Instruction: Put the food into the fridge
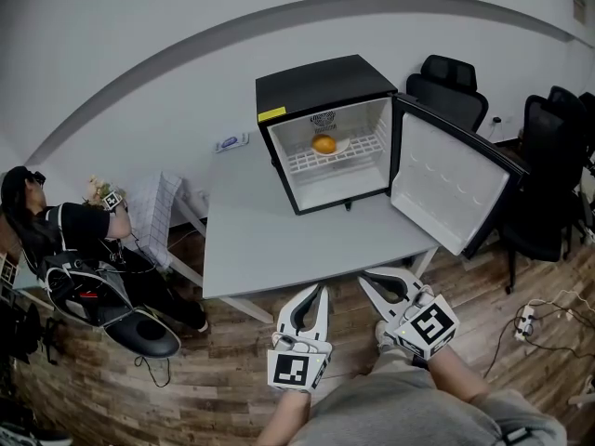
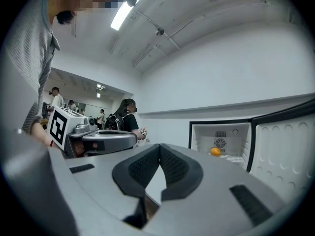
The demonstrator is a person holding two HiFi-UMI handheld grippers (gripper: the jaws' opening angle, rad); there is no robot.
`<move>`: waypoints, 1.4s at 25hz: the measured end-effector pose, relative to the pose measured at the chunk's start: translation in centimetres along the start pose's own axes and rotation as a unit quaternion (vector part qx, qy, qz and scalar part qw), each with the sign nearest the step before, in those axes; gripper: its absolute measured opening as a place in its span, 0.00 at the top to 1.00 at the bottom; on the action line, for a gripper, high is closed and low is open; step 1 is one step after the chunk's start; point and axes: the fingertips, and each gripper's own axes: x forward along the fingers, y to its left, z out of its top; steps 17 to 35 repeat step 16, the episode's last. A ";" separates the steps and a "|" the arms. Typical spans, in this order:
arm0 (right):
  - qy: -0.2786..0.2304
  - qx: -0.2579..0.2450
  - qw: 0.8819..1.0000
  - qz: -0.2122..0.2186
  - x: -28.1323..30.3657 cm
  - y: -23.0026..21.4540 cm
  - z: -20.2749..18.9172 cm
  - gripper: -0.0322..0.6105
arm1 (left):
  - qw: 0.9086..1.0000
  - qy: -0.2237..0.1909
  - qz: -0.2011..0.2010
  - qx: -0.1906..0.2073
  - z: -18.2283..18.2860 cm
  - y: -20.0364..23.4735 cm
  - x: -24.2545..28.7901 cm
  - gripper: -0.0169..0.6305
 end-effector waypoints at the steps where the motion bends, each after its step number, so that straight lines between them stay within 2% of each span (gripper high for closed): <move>1: -0.001 -0.001 1.000 0.000 0.0 0.0 0.0 0.93 | 1.000 -0.004 -0.001 0.000 0.1 -0.1 0.0 0.96; 35: 0.000 0.000 1.000 -0.006 -0.5 -0.8 0.2 0.93 | 1.000 0.002 -0.002 0.001 -0.1 -0.5 0.5 0.96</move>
